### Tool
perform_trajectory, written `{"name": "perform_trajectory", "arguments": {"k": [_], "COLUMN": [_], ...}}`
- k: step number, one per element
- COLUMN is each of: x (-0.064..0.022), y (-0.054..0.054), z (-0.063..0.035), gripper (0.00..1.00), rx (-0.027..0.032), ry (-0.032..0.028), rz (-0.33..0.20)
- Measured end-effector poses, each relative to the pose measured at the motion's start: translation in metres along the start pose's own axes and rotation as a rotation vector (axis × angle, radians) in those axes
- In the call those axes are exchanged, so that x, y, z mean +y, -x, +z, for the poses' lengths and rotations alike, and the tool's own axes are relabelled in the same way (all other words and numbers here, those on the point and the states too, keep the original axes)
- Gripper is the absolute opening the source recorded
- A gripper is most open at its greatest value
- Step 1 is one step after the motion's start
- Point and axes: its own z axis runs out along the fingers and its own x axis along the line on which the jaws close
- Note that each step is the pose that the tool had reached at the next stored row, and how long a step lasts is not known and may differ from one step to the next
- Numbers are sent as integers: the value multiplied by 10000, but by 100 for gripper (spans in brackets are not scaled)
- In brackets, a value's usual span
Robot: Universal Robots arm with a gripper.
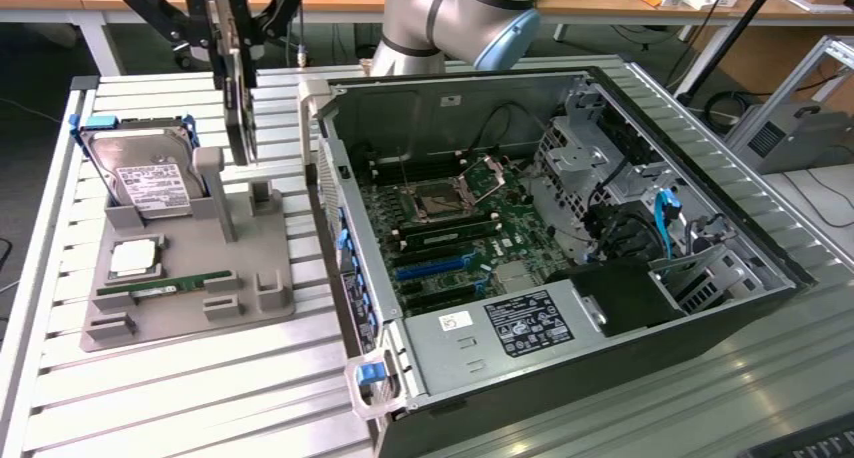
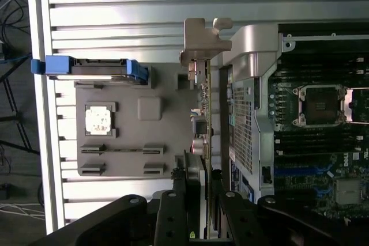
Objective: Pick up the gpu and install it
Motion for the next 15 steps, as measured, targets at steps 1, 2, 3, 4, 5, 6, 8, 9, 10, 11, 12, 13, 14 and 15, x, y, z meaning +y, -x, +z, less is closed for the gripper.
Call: {"name": "perform_trajectory", "arguments": {"k": [1, 2, 3, 4, 5, 6, 8, 9, 10, 11, 12, 13, 14, 15], "x": [-6, -11, -15, -20, -24, -28, -36, -46, -53, -58, -62, -67, -70, -72], "y": [2, 4, 6, 8, 10, 12, 20, 29, 36, 41, 46, 49, 51, 54], "z": [1, 1, 1, 0, 1, 1, 1, 2, 3, 3, 3, 4, 4, 4], "gripper": [27, 27, 27, 27, 27, 27, 27, 27, 27, 27, 27, 27, 27, 27], "rx": [-1, -1, -1, 0, -1, -1, -1, -1, -1, 0, 0, -1, -1, -1], "ry": [1, 0, 0, -1, -1, -1, -2, -2, -2, -2, -2, -2, -2, -2], "rz": [1, 0, 0, 0, 0, 0, 1, 1, 0, 0, 0, 0, 1, 0]}}
